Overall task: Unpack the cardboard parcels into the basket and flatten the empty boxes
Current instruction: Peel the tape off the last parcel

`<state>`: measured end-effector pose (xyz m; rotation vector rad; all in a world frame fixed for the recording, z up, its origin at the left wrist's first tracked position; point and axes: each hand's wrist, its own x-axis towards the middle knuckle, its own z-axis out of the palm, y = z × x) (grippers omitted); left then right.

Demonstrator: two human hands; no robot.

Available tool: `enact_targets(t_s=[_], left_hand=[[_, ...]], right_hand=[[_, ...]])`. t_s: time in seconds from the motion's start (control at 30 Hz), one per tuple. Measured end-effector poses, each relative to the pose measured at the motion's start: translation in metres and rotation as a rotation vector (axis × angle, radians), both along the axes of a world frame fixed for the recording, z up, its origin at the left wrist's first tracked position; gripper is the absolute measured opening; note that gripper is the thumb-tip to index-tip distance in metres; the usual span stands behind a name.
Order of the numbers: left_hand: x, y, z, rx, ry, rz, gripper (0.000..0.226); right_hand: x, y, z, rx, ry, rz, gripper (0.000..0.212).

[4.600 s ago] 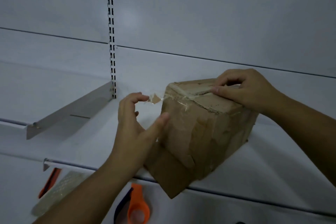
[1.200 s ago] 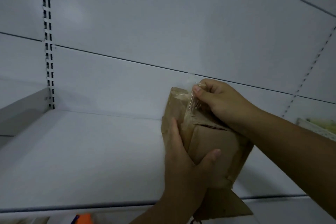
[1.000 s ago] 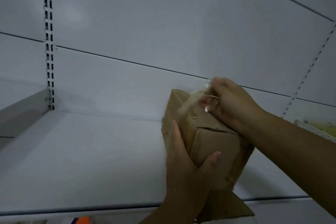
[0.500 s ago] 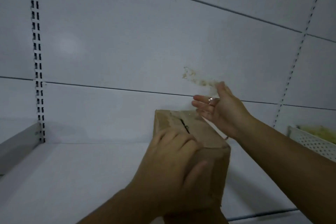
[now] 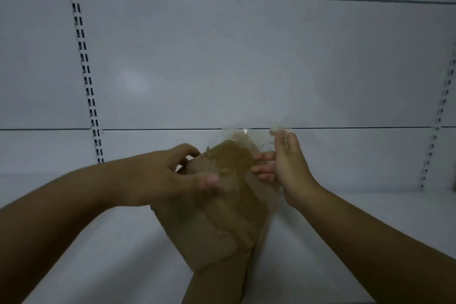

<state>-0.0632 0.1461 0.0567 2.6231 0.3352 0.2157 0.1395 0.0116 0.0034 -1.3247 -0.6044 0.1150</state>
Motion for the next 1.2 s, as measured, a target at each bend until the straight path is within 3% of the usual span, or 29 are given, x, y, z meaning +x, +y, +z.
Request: enact_targets(t_s=[0.07,0.17,0.3,0.4,0.53,0.67,0.77,0.97,1.03,1.2], left_hand=[[0.007,-0.012,-0.009,0.167,-0.040,0.049,0.072],[0.011,-0.016,-0.015,0.275,-0.146,0.027,0.050],[0.000,-0.001,-0.015,0.523,-0.056,-0.119,0.054],[-0.003,0.014,-0.030,0.663,-0.078,-0.038,0.051],[-0.003,0.035,-0.020,0.552,-0.072,0.241,0.037],[0.023,0.036,0.000,0.553,0.033,0.430,0.019],[0.060,0.012,-0.007,0.239,-0.042,0.325,0.021],[0.099,0.008,-0.021,0.173,0.137,0.312,0.044],[0.104,0.010,-0.022,0.172,0.127,0.345,0.044],[0.113,0.013,-0.024,0.179,0.092,0.387,0.043]], right_hand=[[-0.002,0.001,-0.002,0.021,-0.099,-0.012,0.032],[0.007,-0.007,0.007,0.141,-0.139,-0.092,0.024],[0.036,-0.029,0.023,0.299,-0.005,-0.167,0.021],[0.046,-0.035,0.012,0.324,0.162,-0.045,0.027],[0.032,-0.027,-0.020,0.269,0.372,0.341,0.043],[0.002,-0.012,-0.032,0.175,0.382,0.641,0.045],[-0.008,-0.004,-0.033,0.139,0.331,0.695,0.043],[0.007,-0.031,0.004,0.536,0.535,0.709,0.037],[0.011,-0.046,0.013,0.437,0.505,0.729,0.035],[0.010,-0.071,-0.002,-0.357,0.031,0.622,0.027]])
